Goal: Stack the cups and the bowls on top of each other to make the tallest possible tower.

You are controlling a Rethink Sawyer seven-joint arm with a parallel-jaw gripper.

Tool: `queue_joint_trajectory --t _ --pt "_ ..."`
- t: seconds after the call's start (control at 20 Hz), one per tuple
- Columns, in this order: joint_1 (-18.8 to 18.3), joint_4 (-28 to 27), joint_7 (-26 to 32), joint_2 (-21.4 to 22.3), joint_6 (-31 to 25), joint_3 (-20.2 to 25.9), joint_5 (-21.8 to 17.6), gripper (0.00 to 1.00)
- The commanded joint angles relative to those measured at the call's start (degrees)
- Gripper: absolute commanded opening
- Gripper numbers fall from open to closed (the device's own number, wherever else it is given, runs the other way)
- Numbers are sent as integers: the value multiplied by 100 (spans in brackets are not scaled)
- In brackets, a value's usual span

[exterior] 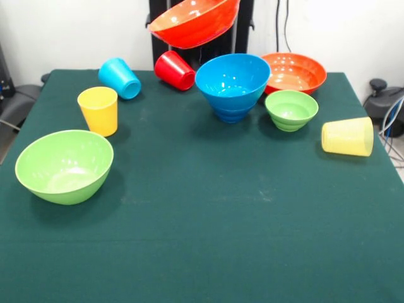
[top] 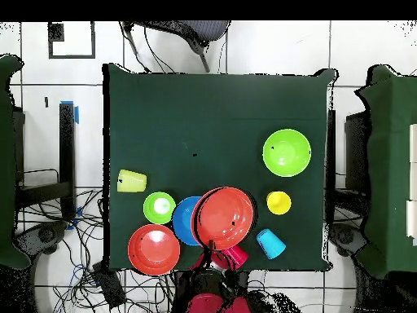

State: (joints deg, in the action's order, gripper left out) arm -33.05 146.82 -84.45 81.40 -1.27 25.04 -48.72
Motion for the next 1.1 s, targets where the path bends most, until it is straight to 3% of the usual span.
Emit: queue_joint_trajectory --t 0.05,0.3,0.6,1.1 --pt "7 -16 -499 -141 -1301 -56 847 0" --pt "136 83 -554 -33 -1232 -151 824 0" --pt "687 44 -908 23 -1371 -439 646 0" --pt "2234 -200 -1875 -203 -1446 -1383 237 0"
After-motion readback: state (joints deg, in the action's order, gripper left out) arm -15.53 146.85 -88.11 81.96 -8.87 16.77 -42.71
